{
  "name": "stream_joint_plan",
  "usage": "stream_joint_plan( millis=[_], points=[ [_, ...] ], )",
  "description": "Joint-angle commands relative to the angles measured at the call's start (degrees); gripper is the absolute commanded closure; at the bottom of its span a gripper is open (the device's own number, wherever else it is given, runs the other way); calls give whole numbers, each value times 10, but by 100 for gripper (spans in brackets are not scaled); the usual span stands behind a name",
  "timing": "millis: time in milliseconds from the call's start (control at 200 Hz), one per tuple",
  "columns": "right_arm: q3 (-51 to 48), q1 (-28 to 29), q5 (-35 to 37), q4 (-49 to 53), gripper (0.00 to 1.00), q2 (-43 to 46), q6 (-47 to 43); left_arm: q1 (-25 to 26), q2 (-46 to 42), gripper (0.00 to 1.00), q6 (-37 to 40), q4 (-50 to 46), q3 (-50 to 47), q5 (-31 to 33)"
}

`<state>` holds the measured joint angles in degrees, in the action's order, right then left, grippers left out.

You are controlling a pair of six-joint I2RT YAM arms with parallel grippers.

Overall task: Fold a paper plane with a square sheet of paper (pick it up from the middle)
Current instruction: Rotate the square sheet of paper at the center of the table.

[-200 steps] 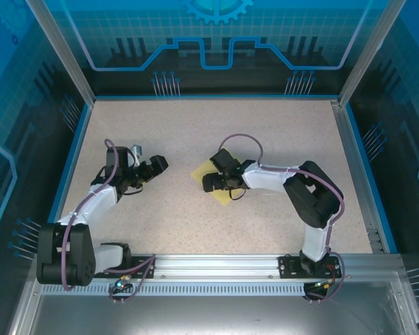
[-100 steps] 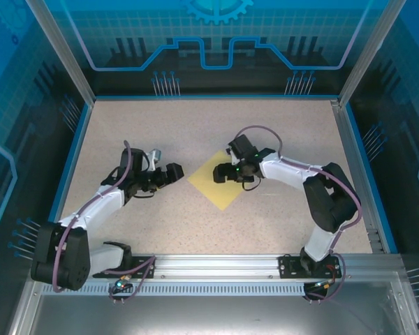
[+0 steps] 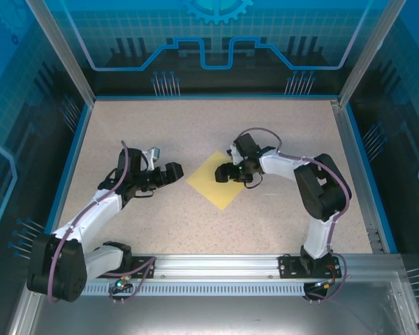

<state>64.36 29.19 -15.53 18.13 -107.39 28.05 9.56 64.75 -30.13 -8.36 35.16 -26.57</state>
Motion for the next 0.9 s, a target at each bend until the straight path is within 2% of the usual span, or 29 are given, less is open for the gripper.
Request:
stream_joint_plan(
  millis=[0,135,315,425,680,775,895],
  points=[
    [-34,1,-2,-14,20,-23,14,4,-1,2,-1,-8,-8,3],
    [-85,2,43,-35,22,2,67,4,4,2,-5,-3,-7,1],
    [-189,23,85,-100,24,70,181,4,5,1,-12,12,-14,1],
    [-222,66,115,-116,24,98,241,4,11,2,-14,22,-18,-1],
    [-230,189,225,-79,23,161,414,5,25,2,4,12,-12,0],
    [-194,226,284,-11,21,192,411,4,29,2,6,11,-12,1],
    [-122,233,345,92,14,209,312,5,29,2,11,9,-11,4]
  ],
)
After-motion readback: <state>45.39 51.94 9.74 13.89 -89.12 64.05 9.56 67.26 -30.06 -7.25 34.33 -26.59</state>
